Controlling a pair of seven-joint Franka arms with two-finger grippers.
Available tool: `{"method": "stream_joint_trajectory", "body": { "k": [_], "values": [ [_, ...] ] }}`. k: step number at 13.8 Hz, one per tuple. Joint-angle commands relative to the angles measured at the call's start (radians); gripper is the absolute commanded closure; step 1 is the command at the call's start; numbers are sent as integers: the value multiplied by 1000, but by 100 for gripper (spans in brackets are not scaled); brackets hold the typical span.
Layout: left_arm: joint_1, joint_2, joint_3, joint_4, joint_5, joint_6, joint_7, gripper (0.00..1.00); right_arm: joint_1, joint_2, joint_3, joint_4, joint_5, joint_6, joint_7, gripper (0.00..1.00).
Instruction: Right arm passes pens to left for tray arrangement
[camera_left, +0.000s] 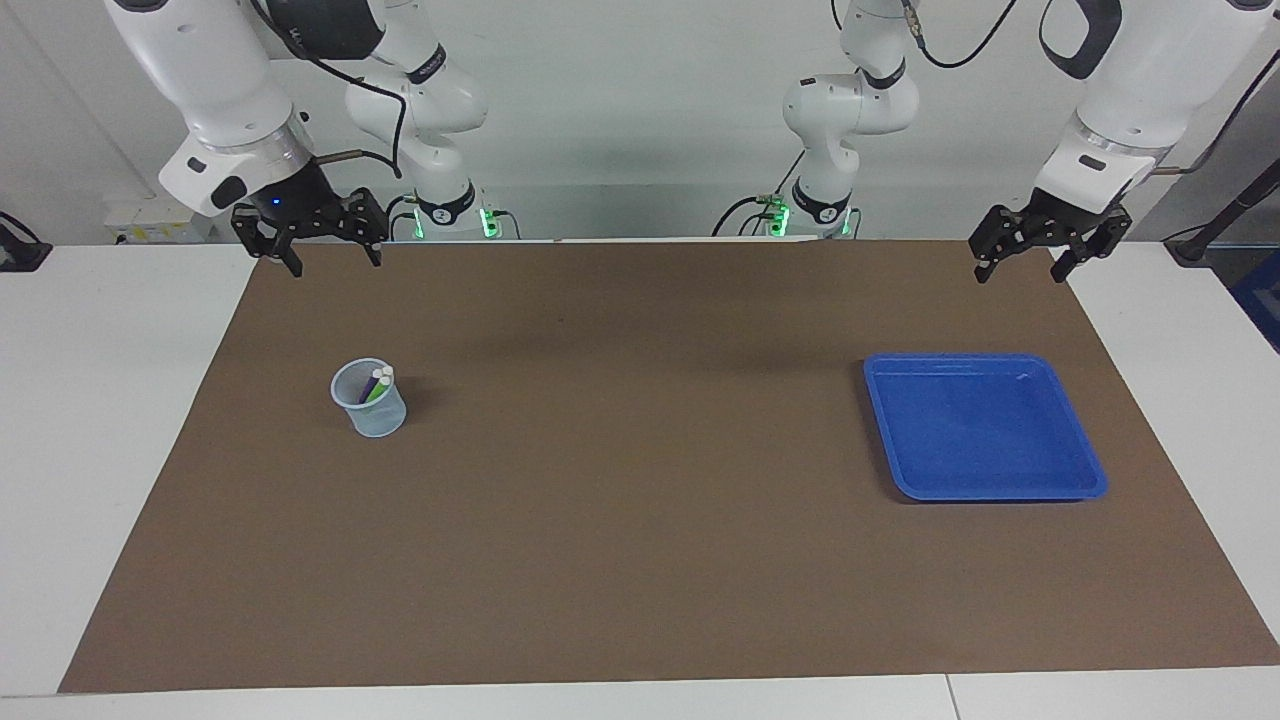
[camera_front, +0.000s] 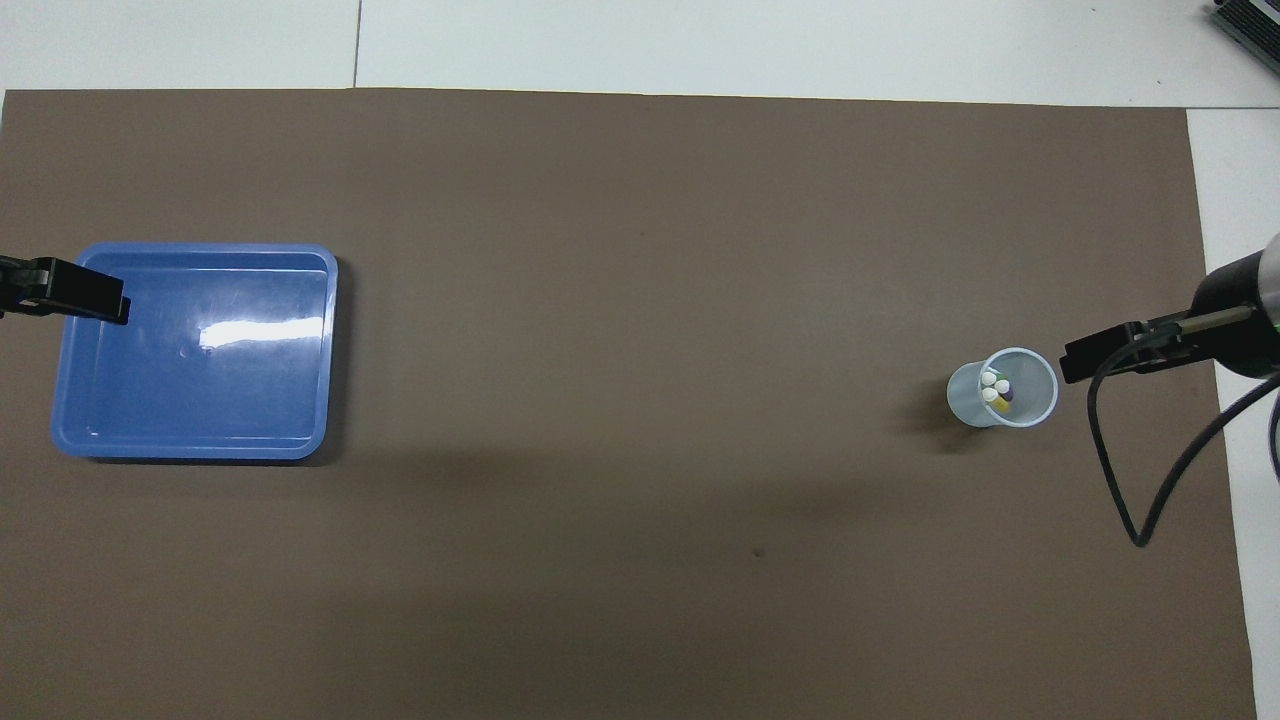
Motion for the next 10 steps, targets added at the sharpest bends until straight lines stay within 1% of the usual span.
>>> {"method": "stream_joint_trajectory", "body": {
  "k": [1, 5, 10],
  "values": [
    [-8, -4, 8, 2, -10, -9, -4, 0, 11, 5, -10, 13, 5, -8, 23, 0],
    [-13, -4, 8, 2, -10, -6, -4, 0, 9, 2, -8, 4, 5, 12, 22, 0],
    [-11, -4, 8, 2, -10, -6, -4, 0, 9, -6, 2, 1, 5, 0, 19, 0]
  ]
}}
